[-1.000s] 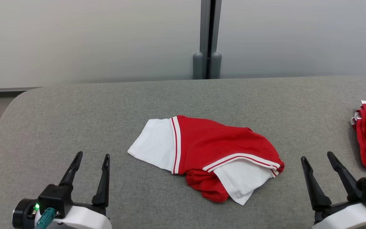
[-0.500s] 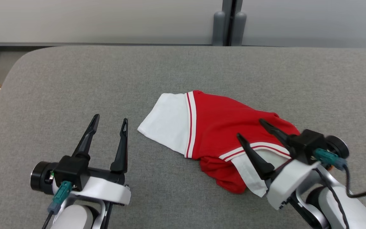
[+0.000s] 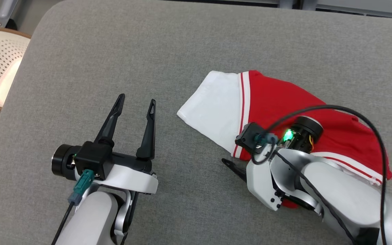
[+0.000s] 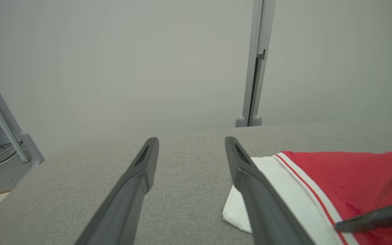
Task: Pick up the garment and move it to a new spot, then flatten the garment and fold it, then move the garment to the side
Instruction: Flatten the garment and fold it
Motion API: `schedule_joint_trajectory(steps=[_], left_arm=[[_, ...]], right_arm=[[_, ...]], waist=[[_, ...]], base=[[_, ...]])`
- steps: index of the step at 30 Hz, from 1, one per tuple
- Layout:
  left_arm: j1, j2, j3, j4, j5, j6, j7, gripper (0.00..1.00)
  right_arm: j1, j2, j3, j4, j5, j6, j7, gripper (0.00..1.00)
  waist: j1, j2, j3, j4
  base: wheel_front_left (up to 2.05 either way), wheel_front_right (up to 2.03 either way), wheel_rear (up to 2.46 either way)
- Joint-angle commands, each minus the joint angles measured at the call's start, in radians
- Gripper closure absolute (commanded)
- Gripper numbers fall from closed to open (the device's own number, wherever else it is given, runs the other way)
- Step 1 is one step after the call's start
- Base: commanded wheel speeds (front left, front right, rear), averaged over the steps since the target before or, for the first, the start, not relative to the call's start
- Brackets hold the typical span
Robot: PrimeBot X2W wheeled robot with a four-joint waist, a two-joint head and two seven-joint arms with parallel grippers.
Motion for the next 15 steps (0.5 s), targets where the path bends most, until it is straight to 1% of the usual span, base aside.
schedule_joint_trajectory(steps=[1,2,3,5,6,10,15], left_arm=[[-0.022,-0.006,0.007,0.008,0.009,-0.006,-0.005,0.00],[-0.026,-0.009,0.009,0.011,0.013,-0.009,-0.005,0.00],[-0.030,-0.012,0.013,0.010,0.016,-0.013,-0.006,0.00],[-0.034,-0.017,0.021,0.008,0.025,-0.017,-0.005,0.00],[-0.036,-0.020,0.026,0.008,0.028,-0.020,-0.005,0.00],[-0.034,-0.029,0.044,0.008,0.043,-0.026,-0.006,0.00],[-0.015,-0.028,0.067,0.011,0.060,-0.035,-0.006,0.00]], right_arm=[[-0.041,-0.007,0.037,0.026,0.023,0.000,0.036,0.00],[-0.058,-0.009,0.061,0.043,0.031,0.000,0.058,0.03],[-0.074,-0.010,0.080,0.055,0.040,0.000,0.073,0.22],[-0.096,-0.006,0.095,0.073,0.055,0.000,0.071,0.93],[-0.104,-0.003,0.095,0.082,0.061,0.000,0.064,1.00],[-0.108,0.014,0.050,0.090,0.081,0.000,-0.026,1.00],[-0.057,0.033,-0.069,0.089,0.103,0.000,-0.149,1.00]], waist=[[0.0000,0.0000,0.015,0.010],[0.0000,0.0000,0.017,0.009],[0.0000,0.0000,0.019,0.007],[0.0000,0.0000,0.023,0.002],[0.0000,0.0000,0.024,-0.001],[0.0000,0.0000,0.021,-0.022],[0.0000,0.0000,0.005,-0.063]], base=[[0.00,0.00,0.00],[0.00,0.00,0.00],[0.00,0.00,0.00],[0.00,0.00,0.00],[0.00,0.00,0.00],[0.00,0.00,0.00],[0.00,0.00,0.00]])
